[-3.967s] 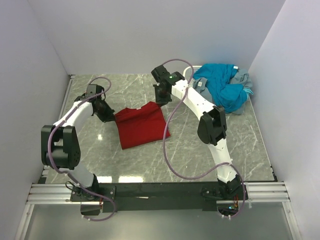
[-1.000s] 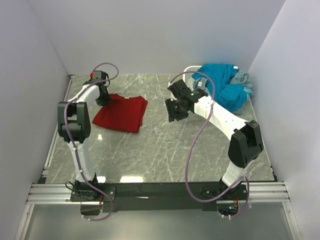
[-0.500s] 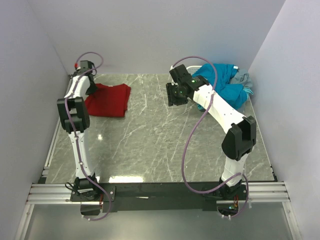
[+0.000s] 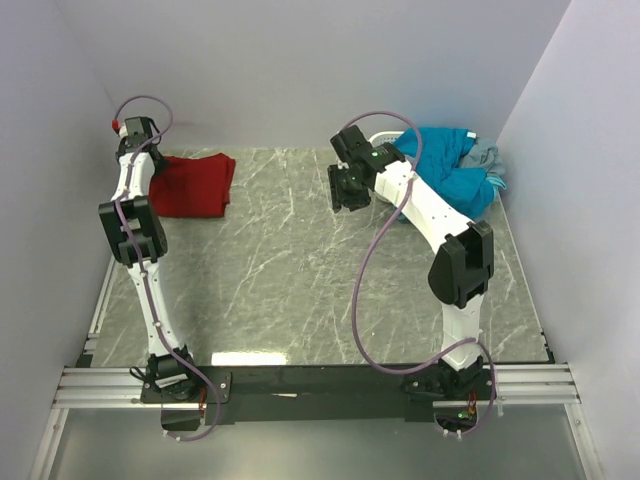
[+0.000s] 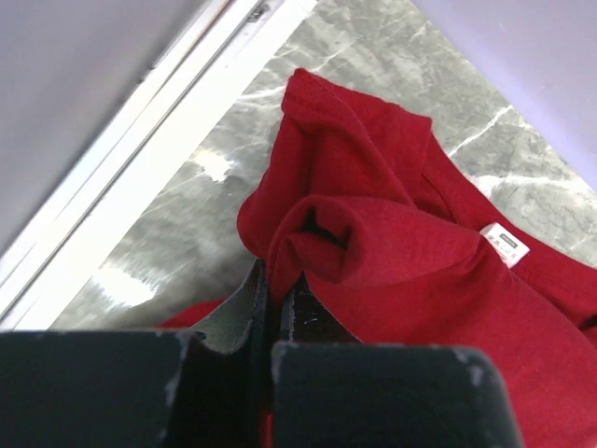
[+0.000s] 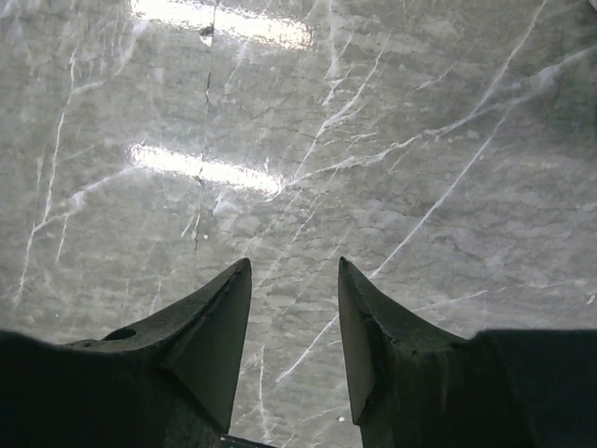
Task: Fold and stack the t-shirts
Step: Neatly place the folded tshirt to the corner, then reset both grippers
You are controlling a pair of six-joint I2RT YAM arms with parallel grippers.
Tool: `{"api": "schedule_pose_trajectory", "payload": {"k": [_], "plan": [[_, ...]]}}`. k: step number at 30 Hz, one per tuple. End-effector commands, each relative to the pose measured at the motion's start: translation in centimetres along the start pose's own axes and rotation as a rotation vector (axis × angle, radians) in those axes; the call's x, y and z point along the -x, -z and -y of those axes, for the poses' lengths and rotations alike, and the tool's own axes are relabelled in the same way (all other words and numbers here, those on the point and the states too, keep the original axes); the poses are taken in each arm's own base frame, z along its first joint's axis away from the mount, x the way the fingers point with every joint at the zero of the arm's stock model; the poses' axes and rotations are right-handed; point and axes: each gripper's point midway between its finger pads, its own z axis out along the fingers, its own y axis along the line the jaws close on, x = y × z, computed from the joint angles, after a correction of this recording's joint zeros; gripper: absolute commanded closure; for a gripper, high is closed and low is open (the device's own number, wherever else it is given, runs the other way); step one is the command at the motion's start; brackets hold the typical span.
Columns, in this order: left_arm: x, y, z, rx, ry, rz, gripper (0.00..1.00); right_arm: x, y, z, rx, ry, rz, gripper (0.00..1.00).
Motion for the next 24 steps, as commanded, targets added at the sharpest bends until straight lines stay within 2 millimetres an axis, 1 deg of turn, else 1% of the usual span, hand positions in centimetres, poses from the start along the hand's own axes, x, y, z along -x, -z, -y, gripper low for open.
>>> {"api": "schedule_pose_trajectory", "payload": {"k": [1,3,4,5,6,7,8,9,10,11,13,14,16,17,18,19,20,21,22,23,24], "plan": [[2.3,0.0,2.9,-0.123,0.041,0.064,1.0,1.2,0.9,0.4,-0.014,-0.003,0.026,0.51],[2.3,0.0,2.8,-0.116,0.048,0.064,0.99,1.5,0.7,0.6,-0.017,-0.002,0.029,0.5],[2.5,0.1,2.4,-0.103,0.054,0.071,0.96,1.7,0.8,0.8,-0.02,-0.006,0.032,0.5],[2.7,0.5,2.2,-0.094,0.056,0.075,0.9,1.7,0.8,0.9,-0.023,-0.009,0.033,0.5],[2.8,0.8,2.0,-0.084,0.062,0.082,0.79,2.0,0.9,1.1,-0.026,-0.015,0.042,0.5],[3.2,1.1,1.9,-0.076,0.071,0.095,0.52,2.2,1.1,1.4,-0.026,-0.024,0.052,0.5],[3.6,1.9,1.4,-0.061,0.081,0.109,0.35,2.4,1.3,1.5,-0.027,-0.034,0.062,0.49],[4.1,2.6,1.3,-0.061,0.1,0.123,0.14,2.8,1.5,1.6,-0.026,-0.041,0.084,0.48],[4.6,3.1,1.2,-0.064,0.105,0.138,0.01,2.7,2.0,1.9,-0.027,-0.047,0.095,0.47],[5.6,4.5,1.4,-0.079,0.114,0.169,0.01,2.9,2.3,2.2,-0.029,-0.057,0.111,0.46],[6.5,6.2,1.6,-0.085,0.119,0.201,0.01,2.8,3.0,2.6,-0.026,-0.068,0.147,0.44],[7.2,7.9,2.0,-0.097,0.121,0.222,0.01,3.2,3.4,2.8,-0.026,-0.071,0.176,0.44],[7.8,9.7,2.2,-0.087,0.101,0.251,0.01,2.5,4.2,3.4,-0.033,-0.076,0.196,0.44],[8.2,11.6,2.8,-0.098,0.093,0.269,0.0,2.4,4.5,3.7,-0.037,-0.078,0.21,0.44],[8.1,12.4,3.0,-0.105,0.077,0.27,0.0,2.7,4.9,3.8,-0.034,-0.081,0.241,0.44],[7.9,13.3,3.4,-0.117,0.065,0.269,0.01,1.9,5.4,4.1,-0.034,-0.084,0.249,0.44],[7.7,14.9,3.6,-0.129,0.056,0.272,0.01,1.8,5.7,4.2,-0.031,-0.087,0.265,0.44],[6.9,16.2,4.8,-0.154,0.026,0.271,0.01,1.3,6.3,4.5,-0.029,-0.092,0.287,0.43],[6.3,17.1,5.2,-0.162,0.009,0.269,0.0,1.0,6.6,4.6,-0.027,-0.096,0.299,0.43],[4.9,19.1,6.1,-0.188,-0.021,0.262,0.01,1.0,7.0,4.6,-0.02,-0.102,0.323,0.43],[4.1,20.1,6.6,-0.201,-0.043,0.261,0.01,0.1,7.6,5.2,-0.024,-0.108,0.336,0.43]]}}
